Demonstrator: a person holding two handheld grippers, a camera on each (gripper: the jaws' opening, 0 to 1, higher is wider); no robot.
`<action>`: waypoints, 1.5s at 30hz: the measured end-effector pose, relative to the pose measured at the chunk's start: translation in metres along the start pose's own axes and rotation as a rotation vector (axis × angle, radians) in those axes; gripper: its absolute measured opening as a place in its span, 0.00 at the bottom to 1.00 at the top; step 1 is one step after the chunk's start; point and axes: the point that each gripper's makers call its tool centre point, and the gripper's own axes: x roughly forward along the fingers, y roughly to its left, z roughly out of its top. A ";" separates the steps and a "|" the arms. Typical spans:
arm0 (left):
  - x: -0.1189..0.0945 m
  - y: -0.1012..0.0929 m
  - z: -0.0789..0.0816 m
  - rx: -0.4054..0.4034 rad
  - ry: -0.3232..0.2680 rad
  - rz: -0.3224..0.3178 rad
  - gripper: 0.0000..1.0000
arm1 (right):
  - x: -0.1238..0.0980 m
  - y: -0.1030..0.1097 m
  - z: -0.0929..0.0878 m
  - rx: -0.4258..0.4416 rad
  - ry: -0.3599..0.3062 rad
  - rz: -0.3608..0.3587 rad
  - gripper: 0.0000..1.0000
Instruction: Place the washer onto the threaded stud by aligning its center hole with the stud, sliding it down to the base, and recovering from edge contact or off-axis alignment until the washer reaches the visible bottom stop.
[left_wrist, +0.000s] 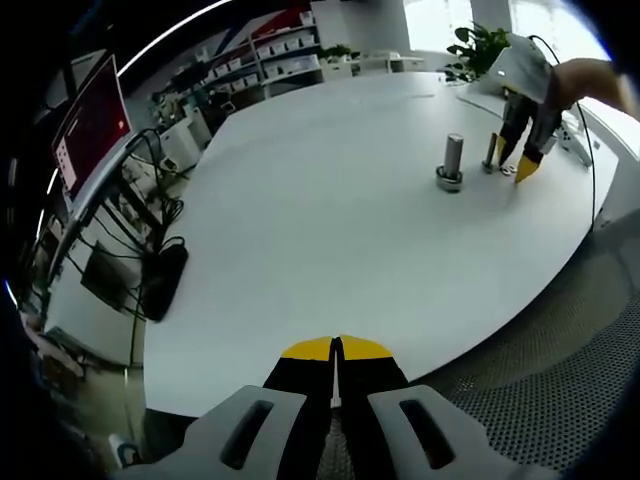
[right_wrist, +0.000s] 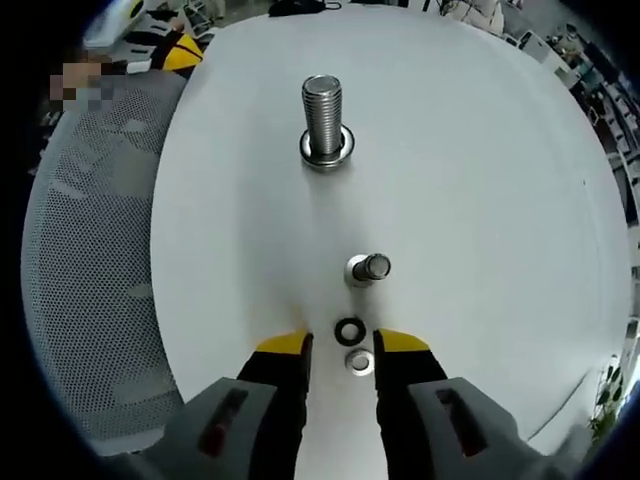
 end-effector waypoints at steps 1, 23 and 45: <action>0.000 0.000 0.000 -0.001 0.001 0.000 0.00 | 0.000 -0.001 0.000 0.005 -0.003 0.003 0.27; 0.000 0.001 0.000 0.001 0.005 0.004 0.00 | 0.000 -0.004 -0.001 -0.035 -0.024 0.013 0.21; 0.000 0.001 0.001 -0.002 -0.003 0.004 0.00 | 0.000 -0.001 0.001 -0.125 -0.020 0.012 0.21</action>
